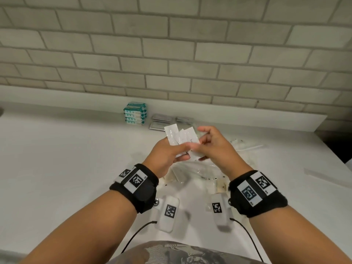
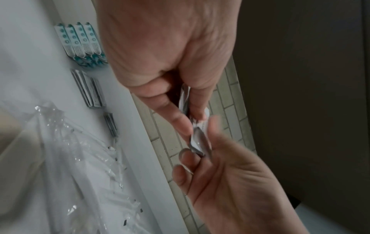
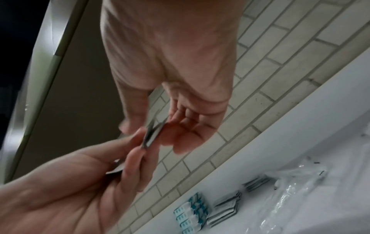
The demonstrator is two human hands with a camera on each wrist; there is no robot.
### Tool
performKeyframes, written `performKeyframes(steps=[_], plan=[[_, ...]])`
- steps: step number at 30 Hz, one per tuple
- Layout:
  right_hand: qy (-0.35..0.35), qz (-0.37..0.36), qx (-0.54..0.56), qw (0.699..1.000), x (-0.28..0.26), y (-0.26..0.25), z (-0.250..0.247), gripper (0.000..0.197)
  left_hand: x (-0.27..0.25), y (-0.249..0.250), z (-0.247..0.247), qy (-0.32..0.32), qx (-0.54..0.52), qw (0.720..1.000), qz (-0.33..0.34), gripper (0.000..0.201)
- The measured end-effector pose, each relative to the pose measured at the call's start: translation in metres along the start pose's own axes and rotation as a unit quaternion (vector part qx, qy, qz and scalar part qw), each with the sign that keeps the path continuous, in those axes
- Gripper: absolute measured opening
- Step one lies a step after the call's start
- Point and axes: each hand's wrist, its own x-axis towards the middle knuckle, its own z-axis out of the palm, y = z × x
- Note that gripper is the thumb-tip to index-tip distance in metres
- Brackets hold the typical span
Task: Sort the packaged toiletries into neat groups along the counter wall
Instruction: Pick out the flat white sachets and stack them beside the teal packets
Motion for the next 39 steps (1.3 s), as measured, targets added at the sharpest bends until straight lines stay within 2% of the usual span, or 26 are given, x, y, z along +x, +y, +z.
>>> performKeyframes(steps=[2, 4, 5, 6, 8, 9, 10, 11, 13, 14, 15, 18, 21, 22, 23, 25, 28, 30, 32, 35, 38, 39], plan=[[0.010, 0.000, -0.070, 0.997, 0.002, 0.002, 0.009, 0.020, 0.000, 0.002, -0.007, 0.007, 0.007, 1.000, -0.006, 0.024], [0.095, -0.052, -0.153, 0.982, 0.007, 0.006, 0.013, 0.006, 0.000, 0.006, -0.015, 0.019, 0.008, 0.999, -0.033, 0.038], [0.129, -0.088, -0.194, 0.968, 0.009, 0.007, 0.014, 0.006, 0.001, 0.008, -0.019, 0.019, -0.001, 0.998, -0.051, 0.045], [0.146, -0.144, -0.247, 0.947, 0.011, 0.008, 0.014, 0.012, 0.001, 0.010, -0.023, 0.015, -0.014, 0.998, -0.067, 0.048], [0.109, -0.271, -0.387, 0.874, 0.014, 0.012, 0.014, 0.024, 0.002, 0.013, -0.030, 0.011, -0.031, 0.997, -0.074, 0.039], [0.082, -0.305, -0.436, 0.842, 0.015, 0.016, 0.014, 0.027, 0.002, 0.015, -0.033, 0.015, -0.019, 0.997, -0.067, 0.029], [0.061, -0.308, -0.450, 0.836, 0.016, 0.018, 0.015, 0.028, 0.003, 0.016, -0.037, 0.023, 0.004, 0.998, -0.056, 0.023], [0.043, -0.282, -0.422, 0.861, 0.015, 0.016, 0.017, 0.026, 0.004, 0.016, -0.040, 0.032, 0.030, 0.998, -0.046, 0.023], [0.058, -0.189, -0.328, 0.924, 0.016, 0.007, 0.015, 0.012, 0.005, 0.018, -0.045, 0.059, 0.074, 0.995, -0.032, 0.025], [0.056, -0.141, -0.304, 0.940, 0.016, -0.001, 0.012, 0.009, 0.004, 0.020, -0.048, 0.069, 0.091, 0.993, -0.026, 0.025], [0.050, -0.116, -0.304, 0.944, 0.016, -0.006, 0.009, 0.017, 0.004, 0.020, -0.051, 0.073, 0.109, 0.991, -0.021, 0.024], [-0.042, -0.092, -0.348, 0.932, 0.020, -0.026, 0.002, 0.022, 0.005, 0.023, -0.056, 0.048, 0.166, 0.985, -0.020, 0.021], [-0.156, -0.069, -0.455, 0.874, 0.024, -0.037, 0.016, 0.002, 0.007, 0.025, -0.050, 0.006, 0.188, 0.982, -0.023, 0.014], [-0.167, -0.061, -0.466, 0.867, 0.024, -0.037, 0.022, 0.009, 0.007, 0.025, -0.047, -0.004, 0.191, 0.981, -0.018, 0.011], [-0.165, -0.048, -0.459, 0.872, 0.023, -0.036, 0.027, 0.016, 0.007, 0.025, -0.045, -0.010, 0.194, 0.981, -0.013, 0.010], [-0.143, -0.007, -0.409, 0.901, 0.022, -0.030, 0.032, 0.022, 0.007, 0.023, -0.045, -0.005, 0.197, 0.980, -0.014, 0.018], [-0.115, 0.047, -0.359, 0.925, 0.017, -0.021, 0.028, 0.037, 0.007, 0.020, -0.051, 0.035, 0.239, 0.969, -0.042, 0.046], [-0.085, 0.059, -0.358, 0.928, 0.016, -0.016, 0.021, 0.021, 0.007, 0.021, -0.053, 0.033, 0.237, 0.967, -0.087, 0.064], [-0.044, 0.057, -0.334, 0.940, 0.017, -0.015, 0.012, 0.015, 0.005, 0.022, -0.053, 0.037, 0.230, 0.967, -0.102, 0.051], [0.014, 0.063, -0.222, 0.973, 0.021, -0.016, 0.002, 0.012, 0.008, 0.017, -0.053, 0.051, 0.277, 0.958, -0.063, 0.018], [-0.002, 0.087, -0.038, 0.995, 0.020, -0.017, 0.006, 0.022, 0.009, 0.010, -0.051, 0.072, 0.239, 0.968, -0.027, 0.006], [-0.017, 0.088, -0.019, 0.996, 0.020, -0.016, 0.012, 0.026, 0.008, 0.009, -0.050, 0.071, 0.227, 0.971, -0.017, 0.006]])
